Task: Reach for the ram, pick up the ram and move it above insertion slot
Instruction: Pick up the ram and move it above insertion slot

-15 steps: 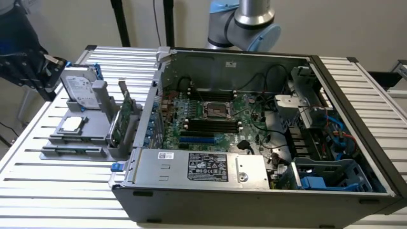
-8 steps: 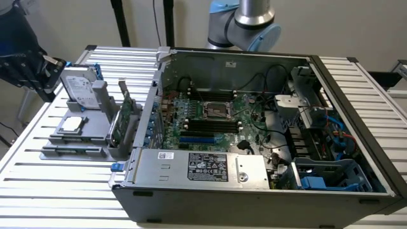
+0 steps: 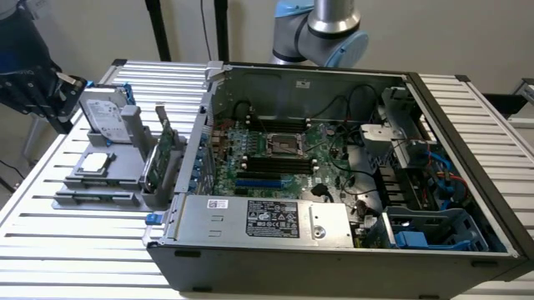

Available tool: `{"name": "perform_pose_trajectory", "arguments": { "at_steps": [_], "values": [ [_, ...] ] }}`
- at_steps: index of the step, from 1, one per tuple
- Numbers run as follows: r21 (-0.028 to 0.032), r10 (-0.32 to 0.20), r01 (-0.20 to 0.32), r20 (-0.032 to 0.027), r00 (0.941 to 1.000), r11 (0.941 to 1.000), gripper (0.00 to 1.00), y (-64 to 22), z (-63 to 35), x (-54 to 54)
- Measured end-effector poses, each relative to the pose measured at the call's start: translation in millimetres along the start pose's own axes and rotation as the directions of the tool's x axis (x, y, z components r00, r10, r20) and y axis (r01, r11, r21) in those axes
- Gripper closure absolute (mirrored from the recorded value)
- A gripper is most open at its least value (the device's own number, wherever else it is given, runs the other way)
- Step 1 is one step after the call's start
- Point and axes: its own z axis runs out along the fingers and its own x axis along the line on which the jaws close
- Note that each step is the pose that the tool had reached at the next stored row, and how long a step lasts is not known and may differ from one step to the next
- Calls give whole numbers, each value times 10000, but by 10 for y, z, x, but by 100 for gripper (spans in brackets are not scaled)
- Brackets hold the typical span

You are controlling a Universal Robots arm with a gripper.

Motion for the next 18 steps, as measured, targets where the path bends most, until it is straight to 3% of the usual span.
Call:
{"name": "perform_pose_trajectory", "arguments": {
  "at_steps": [4,9,14,18],
  "values": [
    [2,-95,95,-3,10000,10000,89,0,0,0],
    [13,-995,995,-62,9950,9950,89,0,7,0],
    [19,-1888,1888,-122,9819,9820,89,-1,14,0],
    [20,-2608,2609,-171,9652,9654,89,-1,20,0]
  ]
}}
